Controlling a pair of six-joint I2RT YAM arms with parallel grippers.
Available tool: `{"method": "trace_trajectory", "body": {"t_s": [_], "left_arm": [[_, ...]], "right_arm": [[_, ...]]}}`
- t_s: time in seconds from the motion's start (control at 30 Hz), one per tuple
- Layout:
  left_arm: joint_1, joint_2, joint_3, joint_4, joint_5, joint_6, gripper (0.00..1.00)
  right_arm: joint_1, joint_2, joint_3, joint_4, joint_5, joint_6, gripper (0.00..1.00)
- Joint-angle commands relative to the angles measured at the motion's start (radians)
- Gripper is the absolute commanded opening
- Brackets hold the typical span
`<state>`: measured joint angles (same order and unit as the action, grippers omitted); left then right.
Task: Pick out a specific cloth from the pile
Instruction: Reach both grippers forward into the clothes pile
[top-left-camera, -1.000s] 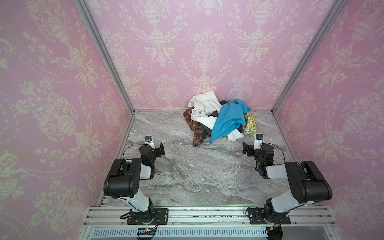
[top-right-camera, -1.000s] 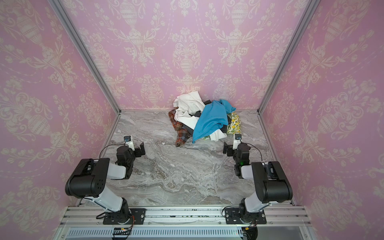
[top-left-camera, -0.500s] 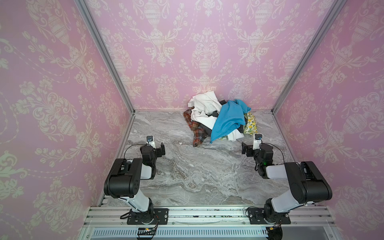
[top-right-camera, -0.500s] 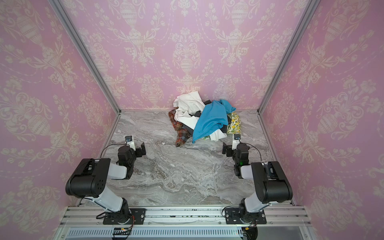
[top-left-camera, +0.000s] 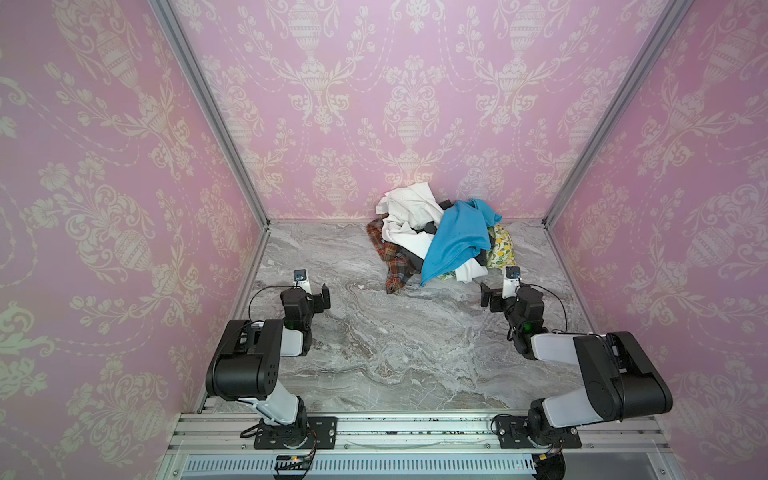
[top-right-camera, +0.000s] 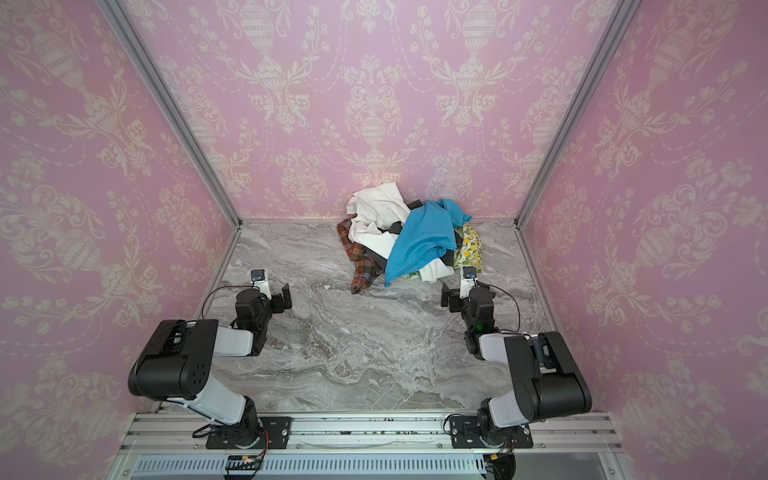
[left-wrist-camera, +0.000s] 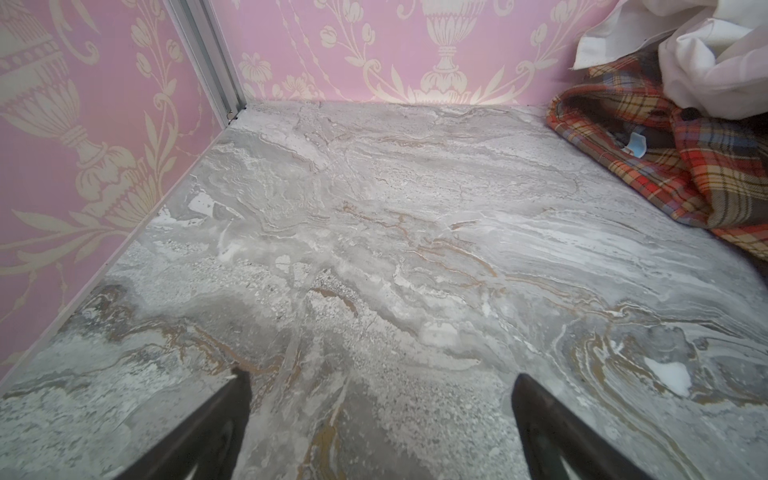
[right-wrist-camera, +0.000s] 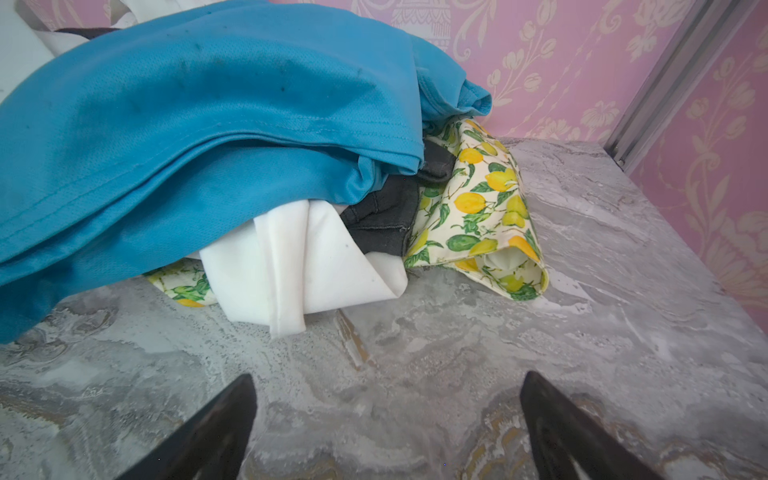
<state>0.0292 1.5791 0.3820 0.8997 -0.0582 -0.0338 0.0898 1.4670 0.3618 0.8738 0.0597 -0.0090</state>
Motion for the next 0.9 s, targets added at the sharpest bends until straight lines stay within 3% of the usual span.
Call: {"method": "trace_trajectory", "body": {"t_s": [0.0,0.17,0.37,0.53,0.7,0.87], "left_arm": [[-0.008,-0.05,0.039,-0.1,0.019,0.032,0.99],[-0.041,-0.145,0.129,-0.315,0.007,0.069,0.99],[-0.061,-0.26,0.215,-0.44,0.043,-0.057,0.99],[-0.104,-0.294,0.29,-0.53,0.096,-0.15,0.99],[-0.158,-0.29,0.341,-0.57,0.155,-0.22,0.99],[-0.252,-0.276,0.391,-0.627,0.154,-0.225,0.99]], "right_arm": [[0.018,-0.026,0.009,-0.032,0.042,-0.042,1.0],[0.062,-0.061,0.025,-0.086,0.096,-0.077,1.0],[0.096,-0.111,0.069,-0.189,0.147,-0.096,1.0],[0.097,-0.183,0.114,-0.302,0.212,-0.03,1.0],[0.093,-0.23,0.273,-0.575,0.291,0.026,1.0],[0.061,-0.225,0.423,-0.801,0.264,0.113,1.0]]}}
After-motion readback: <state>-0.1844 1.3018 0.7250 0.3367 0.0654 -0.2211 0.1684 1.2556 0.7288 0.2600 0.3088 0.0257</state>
